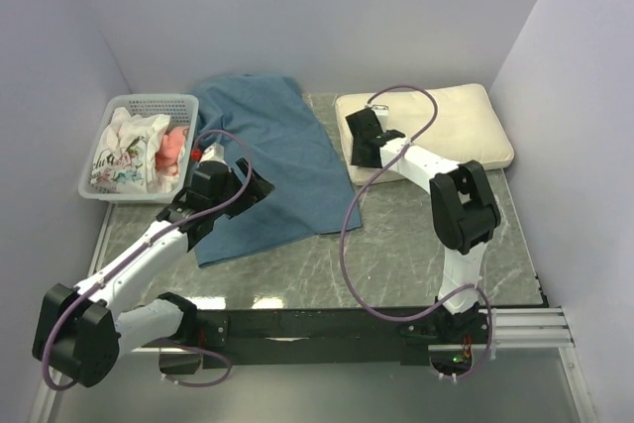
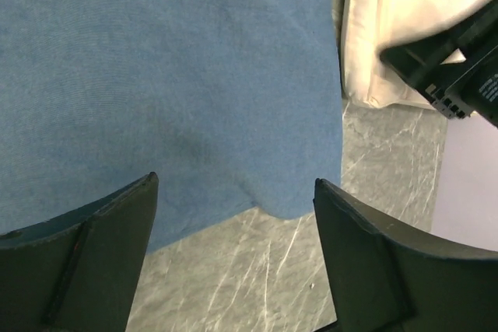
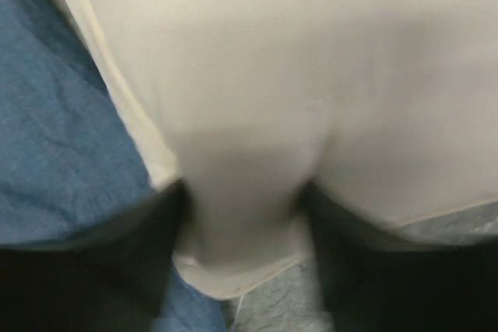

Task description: Put the pillow into the pillowcase

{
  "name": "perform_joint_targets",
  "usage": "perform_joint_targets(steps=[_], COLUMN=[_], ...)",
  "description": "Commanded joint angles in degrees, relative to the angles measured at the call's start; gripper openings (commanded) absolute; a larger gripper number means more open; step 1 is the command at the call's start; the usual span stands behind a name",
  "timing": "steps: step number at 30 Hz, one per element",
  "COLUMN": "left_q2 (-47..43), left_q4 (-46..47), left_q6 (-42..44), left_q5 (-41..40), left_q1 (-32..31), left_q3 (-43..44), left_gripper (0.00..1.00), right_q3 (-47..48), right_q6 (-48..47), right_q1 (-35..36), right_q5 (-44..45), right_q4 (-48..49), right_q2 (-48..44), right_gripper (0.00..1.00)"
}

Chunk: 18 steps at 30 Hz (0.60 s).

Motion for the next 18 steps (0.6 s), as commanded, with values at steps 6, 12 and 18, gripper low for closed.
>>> perform_joint_targets(steps=[6, 12, 18], left_q2=[7.9, 11.95, 16.6], left_q4=[7.73, 12.02, 14.49], left_q6=[-0.31, 1.88, -0.13], left_q5=[2.71, 5.34, 3.86], left_q1=[-1.43, -5.82, -11.53], left_q3=[6.91, 12.01, 15.44], left_gripper=[0.81, 0.93, 0.99], right_q3=[-6.01, -10.93, -19.81], right_q6=[1.08, 4.24, 10.31], right_q1=[0.65, 6.35, 16.12], right_q5=[-6.78, -5.5, -1.17], right_q4=[-0.64, -1.61, 2.25], right_q2=[-9.95, -26.39, -35.72], right_gripper=[0.0, 0.0, 0.0])
